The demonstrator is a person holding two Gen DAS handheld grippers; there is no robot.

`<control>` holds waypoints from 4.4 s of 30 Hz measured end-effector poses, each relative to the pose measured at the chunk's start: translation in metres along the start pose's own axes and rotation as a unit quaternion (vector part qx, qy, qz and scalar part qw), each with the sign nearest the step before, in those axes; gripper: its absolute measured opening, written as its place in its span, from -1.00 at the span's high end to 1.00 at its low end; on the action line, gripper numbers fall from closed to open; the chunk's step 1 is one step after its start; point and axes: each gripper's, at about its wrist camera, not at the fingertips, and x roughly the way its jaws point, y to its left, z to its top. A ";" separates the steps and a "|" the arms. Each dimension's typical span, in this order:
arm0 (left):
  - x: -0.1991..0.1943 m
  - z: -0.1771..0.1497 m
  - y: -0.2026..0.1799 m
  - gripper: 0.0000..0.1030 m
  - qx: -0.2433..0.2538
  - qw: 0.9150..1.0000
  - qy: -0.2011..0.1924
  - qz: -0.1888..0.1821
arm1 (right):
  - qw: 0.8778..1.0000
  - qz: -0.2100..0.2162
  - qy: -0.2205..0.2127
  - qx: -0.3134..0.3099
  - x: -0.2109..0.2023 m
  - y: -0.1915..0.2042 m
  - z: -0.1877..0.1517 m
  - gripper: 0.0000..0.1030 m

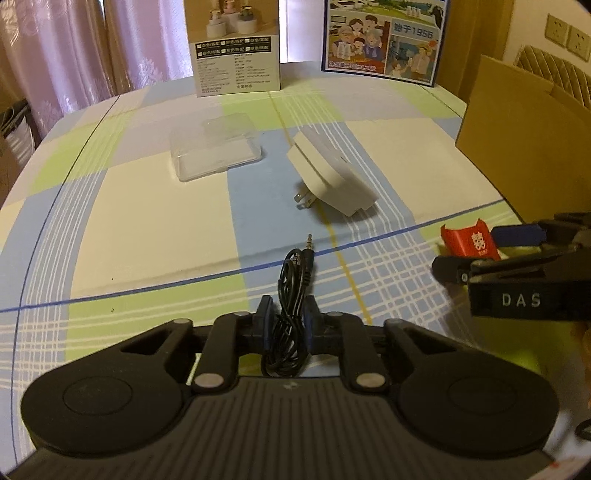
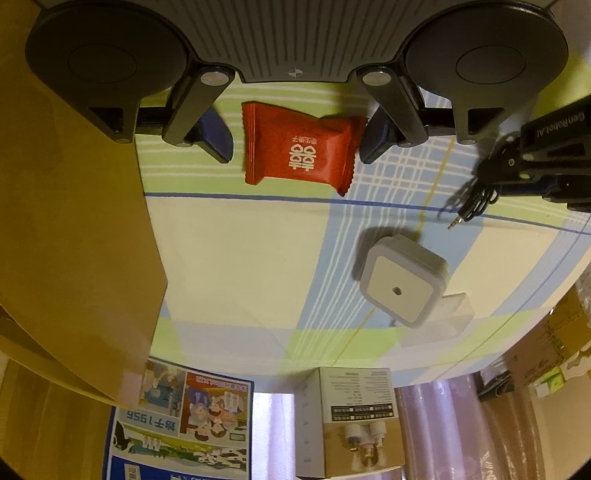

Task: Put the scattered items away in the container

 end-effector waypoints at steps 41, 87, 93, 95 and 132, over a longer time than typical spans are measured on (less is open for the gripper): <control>0.000 -0.002 0.004 0.61 -0.016 1.000 0.004 -0.025 | 0.999 0.029 -0.005 0.018 -0.006 0.006 0.009 0.24; -0.159 0.022 -0.087 0.80 -0.019 0.989 -0.109 -0.103 | 0.988 0.023 -0.149 0.037 -0.209 -0.030 0.007 0.25; -0.175 0.022 -0.132 0.80 0.010 0.986 -0.112 -0.122 | 0.985 -0.006 -0.166 0.044 -0.245 -0.063 -0.001 0.25; -0.180 0.023 -0.148 0.80 0.020 0.985 -0.114 -0.130 | 0.984 -0.017 -0.169 0.047 -0.255 -0.075 -0.005 0.25; -0.153 0.050 -0.222 0.68 0.039 0.981 -0.109 -0.157 | 0.980 -0.062 -0.138 0.128 -0.271 -0.203 -0.051 0.25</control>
